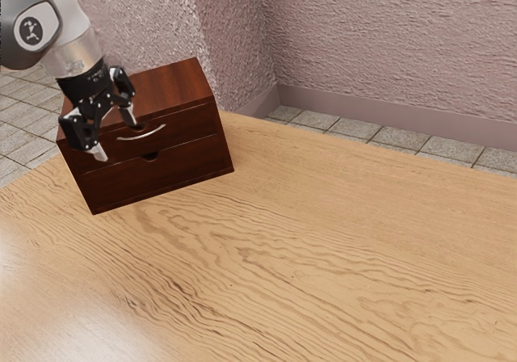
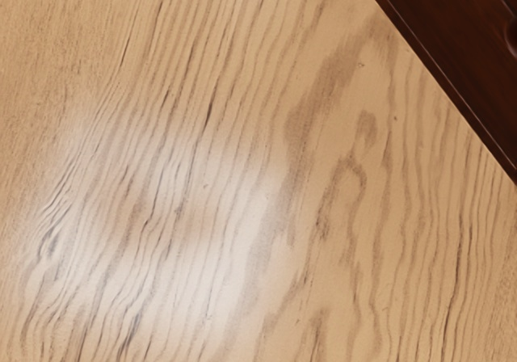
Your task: Pull the drawer handle with one arm to open the drawer
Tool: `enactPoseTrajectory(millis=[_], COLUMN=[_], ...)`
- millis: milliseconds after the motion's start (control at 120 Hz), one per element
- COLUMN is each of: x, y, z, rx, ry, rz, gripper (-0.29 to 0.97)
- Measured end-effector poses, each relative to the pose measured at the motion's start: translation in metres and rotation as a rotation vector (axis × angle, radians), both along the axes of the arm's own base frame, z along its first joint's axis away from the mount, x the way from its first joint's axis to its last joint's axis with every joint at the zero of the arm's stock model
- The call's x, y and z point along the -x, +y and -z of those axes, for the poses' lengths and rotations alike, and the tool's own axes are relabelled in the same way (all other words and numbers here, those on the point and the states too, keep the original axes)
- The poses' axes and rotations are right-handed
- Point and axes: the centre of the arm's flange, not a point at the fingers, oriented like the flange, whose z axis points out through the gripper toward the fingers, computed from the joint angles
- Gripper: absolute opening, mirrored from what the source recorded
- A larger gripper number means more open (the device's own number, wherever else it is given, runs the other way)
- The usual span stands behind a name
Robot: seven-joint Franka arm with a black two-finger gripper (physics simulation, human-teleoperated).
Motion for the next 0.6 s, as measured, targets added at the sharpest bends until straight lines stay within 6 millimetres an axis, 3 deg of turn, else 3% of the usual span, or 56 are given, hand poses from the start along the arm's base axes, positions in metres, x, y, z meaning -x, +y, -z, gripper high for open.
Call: enactPoseTrajectory(millis=[158, 283, 367, 517, 600], x=[-0.003, -0.005, -0.014, -0.042, -0.047], y=[0.041, 0.062, 0.058, 0.033, 0.035], z=[0.018, 0.026, 0.033, 0.048, 0.054], rx=[0.011, 0.021, 0.029, 0.038, 0.039], ry=[-0.002, -0.01, -0.014, -0.039, -0.05], rz=[-0.079, -0.116, -0.105, -0.078, -0.105], gripper=[0.68, 0.68, 0.68, 0.68, 0.68])
